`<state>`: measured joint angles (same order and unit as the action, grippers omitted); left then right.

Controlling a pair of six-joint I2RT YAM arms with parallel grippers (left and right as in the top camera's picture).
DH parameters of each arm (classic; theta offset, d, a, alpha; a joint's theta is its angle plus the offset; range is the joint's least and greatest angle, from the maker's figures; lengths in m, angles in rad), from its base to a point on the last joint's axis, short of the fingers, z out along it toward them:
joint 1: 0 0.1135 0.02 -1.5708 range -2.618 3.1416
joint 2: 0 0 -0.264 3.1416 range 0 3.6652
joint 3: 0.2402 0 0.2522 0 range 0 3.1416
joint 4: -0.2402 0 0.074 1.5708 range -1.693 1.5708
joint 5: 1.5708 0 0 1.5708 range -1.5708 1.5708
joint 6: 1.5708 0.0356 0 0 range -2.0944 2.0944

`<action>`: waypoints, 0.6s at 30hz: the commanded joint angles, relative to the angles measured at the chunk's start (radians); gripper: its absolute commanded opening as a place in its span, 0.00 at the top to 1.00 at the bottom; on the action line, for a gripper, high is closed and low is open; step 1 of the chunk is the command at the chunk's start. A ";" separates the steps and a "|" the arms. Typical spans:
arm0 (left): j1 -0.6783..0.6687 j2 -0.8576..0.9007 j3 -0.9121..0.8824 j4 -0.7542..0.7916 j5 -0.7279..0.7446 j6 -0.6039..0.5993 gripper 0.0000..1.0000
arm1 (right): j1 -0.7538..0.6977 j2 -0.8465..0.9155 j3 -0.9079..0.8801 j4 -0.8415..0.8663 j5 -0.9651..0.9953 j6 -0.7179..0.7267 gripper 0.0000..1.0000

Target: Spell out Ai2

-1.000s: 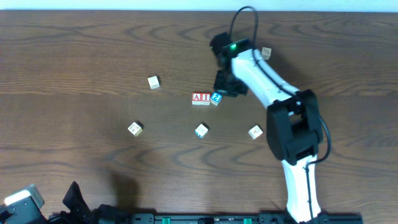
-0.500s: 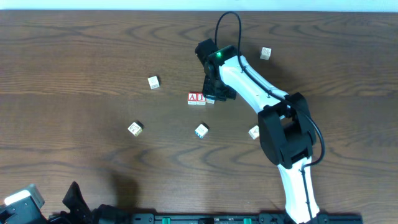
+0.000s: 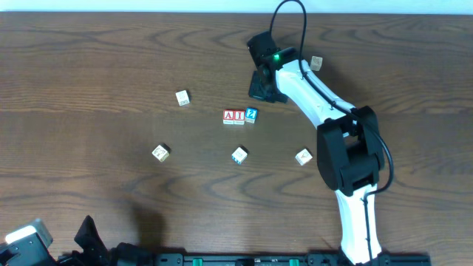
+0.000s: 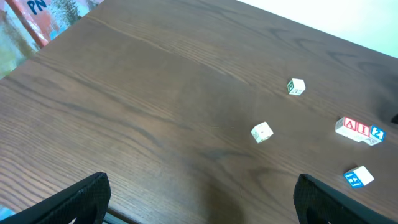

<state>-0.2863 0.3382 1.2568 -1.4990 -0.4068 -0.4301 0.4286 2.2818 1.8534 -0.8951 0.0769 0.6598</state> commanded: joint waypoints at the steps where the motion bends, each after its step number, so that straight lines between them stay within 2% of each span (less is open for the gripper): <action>1: -0.003 -0.005 0.002 -0.002 -0.014 -0.004 0.05 | 0.004 -0.024 -0.008 0.024 -0.068 -0.087 0.99; 12: -0.003 -0.005 0.002 -0.002 -0.014 -0.004 0.05 | 0.014 -0.024 -0.008 0.042 -0.204 -0.206 0.99; 18: -0.003 -0.005 0.002 -0.002 -0.014 -0.004 0.05 | 0.035 -0.022 -0.008 0.016 -0.228 -0.214 0.99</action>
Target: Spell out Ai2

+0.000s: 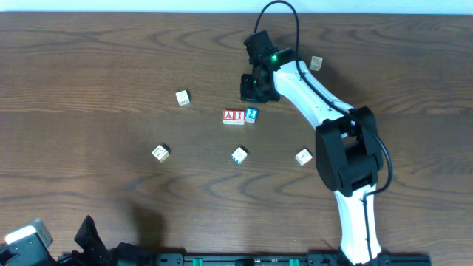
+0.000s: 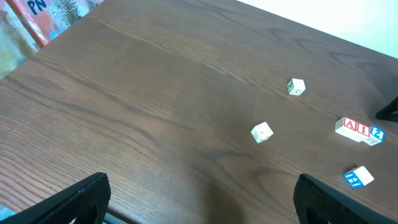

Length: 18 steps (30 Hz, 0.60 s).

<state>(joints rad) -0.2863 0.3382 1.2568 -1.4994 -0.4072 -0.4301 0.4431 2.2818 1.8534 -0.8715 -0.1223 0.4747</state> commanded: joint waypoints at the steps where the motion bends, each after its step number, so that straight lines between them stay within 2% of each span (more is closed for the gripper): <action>1: -0.003 -0.005 0.002 -0.001 -0.014 -0.004 0.05 | 0.025 -0.021 -0.008 -0.013 -0.028 -0.029 0.99; 18: -0.003 -0.005 0.002 -0.001 -0.014 -0.004 0.05 | 0.040 -0.021 -0.008 -0.047 0.045 -0.023 0.99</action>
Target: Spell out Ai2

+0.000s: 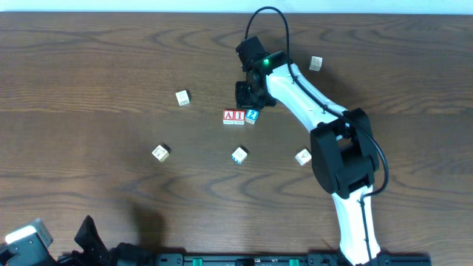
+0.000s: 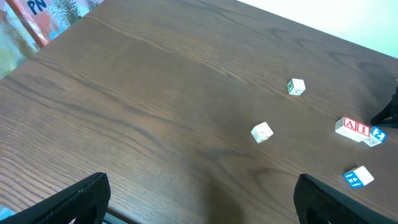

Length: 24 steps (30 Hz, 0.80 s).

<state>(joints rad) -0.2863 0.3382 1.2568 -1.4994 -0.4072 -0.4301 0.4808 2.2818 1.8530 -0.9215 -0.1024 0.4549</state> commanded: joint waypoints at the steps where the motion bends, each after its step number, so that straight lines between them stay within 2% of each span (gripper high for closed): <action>1: -0.003 -0.005 0.002 -0.001 -0.014 -0.004 0.05 | 0.002 -0.021 -0.008 0.006 0.026 -0.003 0.99; 24: -0.003 -0.005 0.002 -0.001 -0.014 -0.004 0.05 | -0.006 -0.019 -0.008 -0.042 0.019 0.025 0.99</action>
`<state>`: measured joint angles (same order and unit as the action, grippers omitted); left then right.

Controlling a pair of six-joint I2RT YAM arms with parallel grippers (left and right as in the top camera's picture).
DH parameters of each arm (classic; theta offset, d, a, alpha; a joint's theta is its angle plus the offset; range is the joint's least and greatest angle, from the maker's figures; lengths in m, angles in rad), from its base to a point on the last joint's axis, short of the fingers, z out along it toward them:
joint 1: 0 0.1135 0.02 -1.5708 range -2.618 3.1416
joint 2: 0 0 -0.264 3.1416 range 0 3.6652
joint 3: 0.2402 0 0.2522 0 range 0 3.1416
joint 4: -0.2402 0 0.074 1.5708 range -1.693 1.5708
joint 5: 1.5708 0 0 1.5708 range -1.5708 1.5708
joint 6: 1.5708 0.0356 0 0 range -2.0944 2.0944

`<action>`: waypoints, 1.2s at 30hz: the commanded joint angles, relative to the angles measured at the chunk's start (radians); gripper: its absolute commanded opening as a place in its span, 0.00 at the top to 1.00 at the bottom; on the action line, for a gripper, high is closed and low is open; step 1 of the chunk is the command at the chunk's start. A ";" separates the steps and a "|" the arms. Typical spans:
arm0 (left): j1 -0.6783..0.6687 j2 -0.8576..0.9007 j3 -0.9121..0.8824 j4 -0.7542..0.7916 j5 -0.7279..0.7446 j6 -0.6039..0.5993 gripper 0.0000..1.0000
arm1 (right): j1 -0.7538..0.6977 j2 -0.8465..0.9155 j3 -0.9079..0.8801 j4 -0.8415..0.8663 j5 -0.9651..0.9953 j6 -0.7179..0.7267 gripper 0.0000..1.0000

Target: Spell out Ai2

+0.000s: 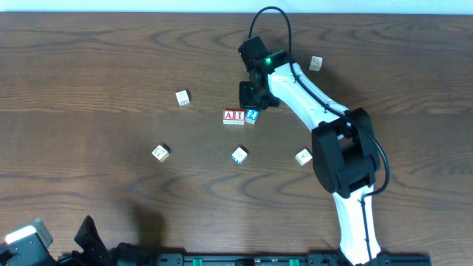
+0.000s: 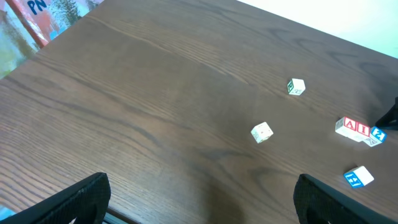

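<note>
Three blocks stand side by side in a row at the table's middle: a red A block (image 1: 228, 116), a red I block (image 1: 239, 116) and a blue 2 block (image 1: 251, 114). The left wrist view has the same row, A block (image 2: 347, 127) through 2 block (image 2: 377, 134). My right gripper (image 1: 250, 97) hangs just behind the I and 2 blocks, close to them; its jaws are a dark mass and their state is unclear. My left gripper (image 2: 202, 205) stays low at the near left edge, open and holding nothing.
Loose white blocks lie scattered around the row: one at back left (image 1: 182, 97), one at front left (image 1: 160, 152), one with blue print in front of the row (image 1: 239, 155), one at front right (image 1: 303, 157), one at back right (image 1: 316, 63).
My right gripper has shifted very slightly to the right behind the row. The three blocks and my left arm have stayed put.
My right gripper was behind and to the right of the finished-looking A, I, 2 row. At each later moment it stood further left and nearer, until it was just behind the I and 2 blocks, where it still is. No block has shifted.
</note>
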<state>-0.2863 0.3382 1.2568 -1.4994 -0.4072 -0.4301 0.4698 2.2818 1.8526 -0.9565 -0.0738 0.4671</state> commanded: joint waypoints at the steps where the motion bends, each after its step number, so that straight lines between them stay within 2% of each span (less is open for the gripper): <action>1: -0.003 -0.005 0.002 -0.001 -0.014 -0.004 0.05 | 0.005 -0.019 -0.008 -0.008 -0.011 0.006 0.99; 23: -0.003 -0.005 0.002 -0.001 -0.014 -0.004 0.05 | 0.016 -0.019 -0.008 -0.004 -0.047 -0.031 0.99; 30: -0.003 -0.005 0.002 -0.001 -0.013 -0.004 0.05 | -0.006 -0.019 -0.007 0.024 0.045 0.012 0.99; 36: -0.003 -0.005 0.002 -0.001 -0.014 -0.004 0.05 | -0.089 -0.029 0.059 0.028 0.109 0.035 0.99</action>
<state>-0.2863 0.3382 1.2568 -1.4994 -0.4072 -0.4301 0.4332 2.2818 1.8614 -0.9268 -0.0292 0.4805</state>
